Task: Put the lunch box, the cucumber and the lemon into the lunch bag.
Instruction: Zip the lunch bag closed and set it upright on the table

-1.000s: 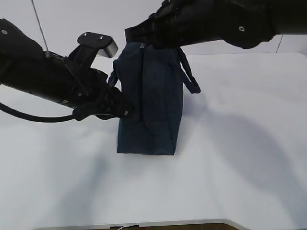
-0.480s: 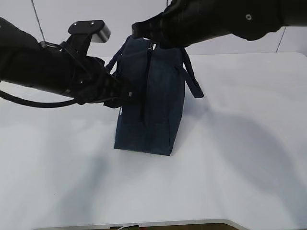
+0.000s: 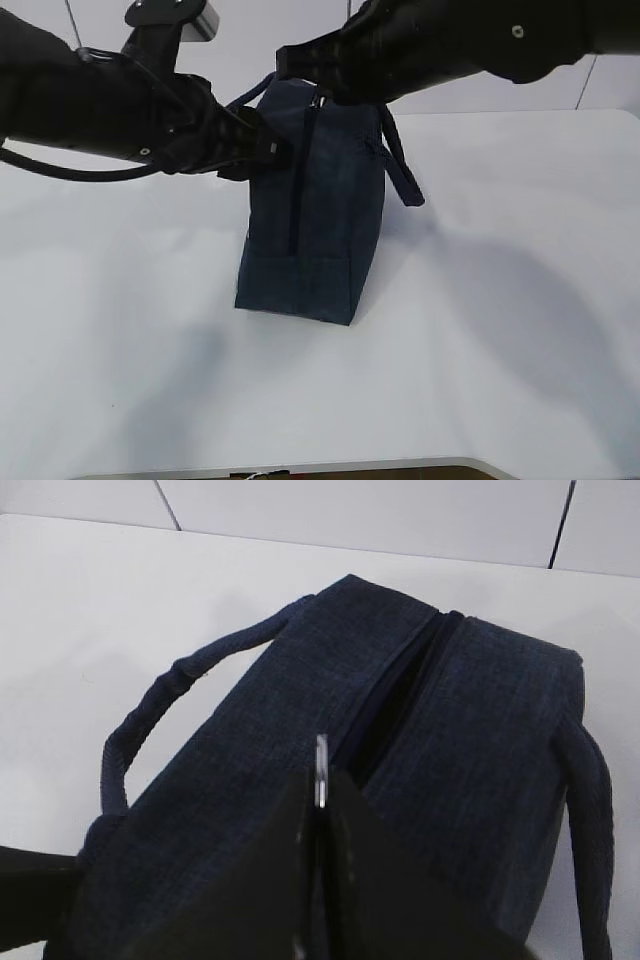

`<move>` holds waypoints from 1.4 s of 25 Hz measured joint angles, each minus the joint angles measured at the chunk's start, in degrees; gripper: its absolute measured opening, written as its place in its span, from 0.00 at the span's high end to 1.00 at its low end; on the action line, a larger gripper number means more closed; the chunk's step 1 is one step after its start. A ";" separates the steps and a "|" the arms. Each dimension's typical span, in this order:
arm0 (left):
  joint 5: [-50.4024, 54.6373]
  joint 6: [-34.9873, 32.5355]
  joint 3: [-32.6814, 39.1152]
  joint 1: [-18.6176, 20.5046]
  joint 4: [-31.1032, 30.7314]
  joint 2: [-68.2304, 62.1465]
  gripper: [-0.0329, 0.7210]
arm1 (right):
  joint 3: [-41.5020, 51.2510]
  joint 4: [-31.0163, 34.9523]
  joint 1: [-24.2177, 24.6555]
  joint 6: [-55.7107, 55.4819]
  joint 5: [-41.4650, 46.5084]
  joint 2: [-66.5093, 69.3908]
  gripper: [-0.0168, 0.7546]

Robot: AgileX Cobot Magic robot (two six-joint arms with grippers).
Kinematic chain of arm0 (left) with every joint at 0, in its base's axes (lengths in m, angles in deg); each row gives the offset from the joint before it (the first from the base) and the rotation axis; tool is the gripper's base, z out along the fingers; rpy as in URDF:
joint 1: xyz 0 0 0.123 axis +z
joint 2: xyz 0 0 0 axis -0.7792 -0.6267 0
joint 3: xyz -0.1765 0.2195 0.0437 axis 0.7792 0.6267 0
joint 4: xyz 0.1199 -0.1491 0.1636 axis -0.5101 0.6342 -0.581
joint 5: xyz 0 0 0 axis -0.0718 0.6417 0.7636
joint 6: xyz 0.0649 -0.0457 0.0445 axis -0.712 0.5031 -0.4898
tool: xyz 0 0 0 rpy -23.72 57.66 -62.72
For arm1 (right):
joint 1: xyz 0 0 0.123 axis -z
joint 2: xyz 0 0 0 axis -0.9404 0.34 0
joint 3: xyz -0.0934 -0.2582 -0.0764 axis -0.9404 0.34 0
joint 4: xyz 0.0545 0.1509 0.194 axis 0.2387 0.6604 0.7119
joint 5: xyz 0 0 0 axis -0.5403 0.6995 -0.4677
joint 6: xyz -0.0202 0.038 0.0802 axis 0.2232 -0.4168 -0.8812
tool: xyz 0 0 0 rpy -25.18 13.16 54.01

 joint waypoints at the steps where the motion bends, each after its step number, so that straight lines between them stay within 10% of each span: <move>1: 0.00 0.00 -0.13 0.00 0.04 -0.40 0.51 | 0.00 0.03 0.00 0.00 0.00 0.00 0.97; 7: 0.00 0.00 -0.47 0.00 1.73 -2.65 0.55 | 0.00 0.27 0.00 -0.09 0.00 0.00 0.96; 14: 0.00 0.00 -0.47 0.00 0.76 -2.79 0.95 | 0.00 0.38 0.00 -0.09 -0.22 0.00 0.97; 35: 7.26 0.00 -0.61 0.00 -10.86 -1.58 0.97 | -4.50 -3.87 0.13 -0.09 -1.56 2.41 0.97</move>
